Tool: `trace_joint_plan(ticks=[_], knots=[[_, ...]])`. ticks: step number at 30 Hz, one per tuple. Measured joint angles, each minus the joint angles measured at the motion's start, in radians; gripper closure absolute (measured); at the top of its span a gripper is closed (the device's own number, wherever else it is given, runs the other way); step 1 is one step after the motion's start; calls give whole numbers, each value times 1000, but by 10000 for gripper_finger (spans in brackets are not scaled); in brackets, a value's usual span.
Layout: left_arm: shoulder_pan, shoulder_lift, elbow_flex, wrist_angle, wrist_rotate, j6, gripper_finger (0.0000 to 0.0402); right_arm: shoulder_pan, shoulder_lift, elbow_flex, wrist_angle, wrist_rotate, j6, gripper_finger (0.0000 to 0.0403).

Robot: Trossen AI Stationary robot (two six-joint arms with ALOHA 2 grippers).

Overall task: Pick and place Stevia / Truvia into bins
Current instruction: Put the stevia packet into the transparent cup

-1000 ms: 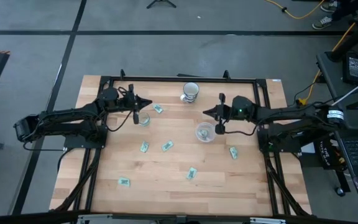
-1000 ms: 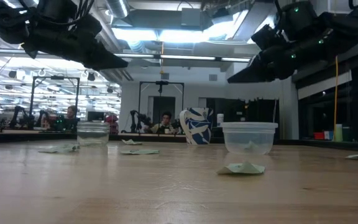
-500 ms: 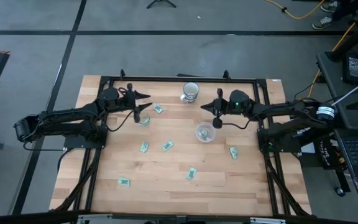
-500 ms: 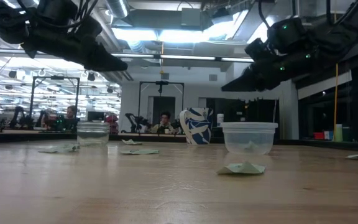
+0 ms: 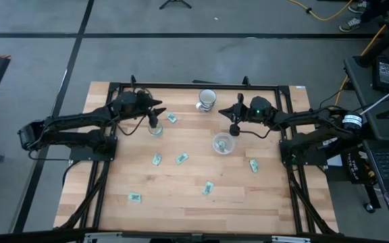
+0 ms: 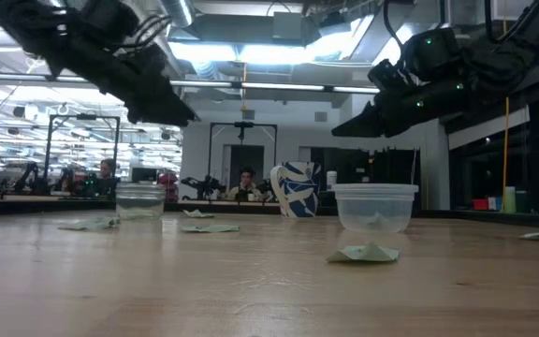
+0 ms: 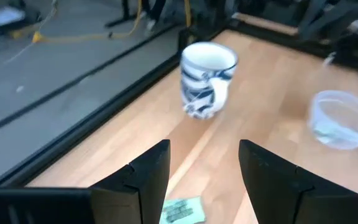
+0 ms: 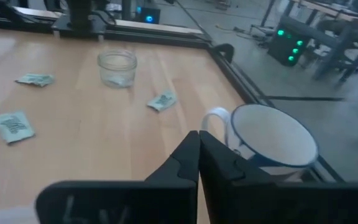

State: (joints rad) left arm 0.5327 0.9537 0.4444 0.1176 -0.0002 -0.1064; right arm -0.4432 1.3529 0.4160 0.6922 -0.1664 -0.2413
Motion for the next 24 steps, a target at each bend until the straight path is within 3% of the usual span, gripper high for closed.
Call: trace_joint_plan(ticks=[8,16,24], knots=[[69,167,179,-228,-28,-17,217,0,0,0,15,7,19,394],[189,312,326,-448,139,-109,217,0,0,2,65,45,0,387],[227,455,414,-565,151,-170,217,0,0,59,-37,44,22,380]])
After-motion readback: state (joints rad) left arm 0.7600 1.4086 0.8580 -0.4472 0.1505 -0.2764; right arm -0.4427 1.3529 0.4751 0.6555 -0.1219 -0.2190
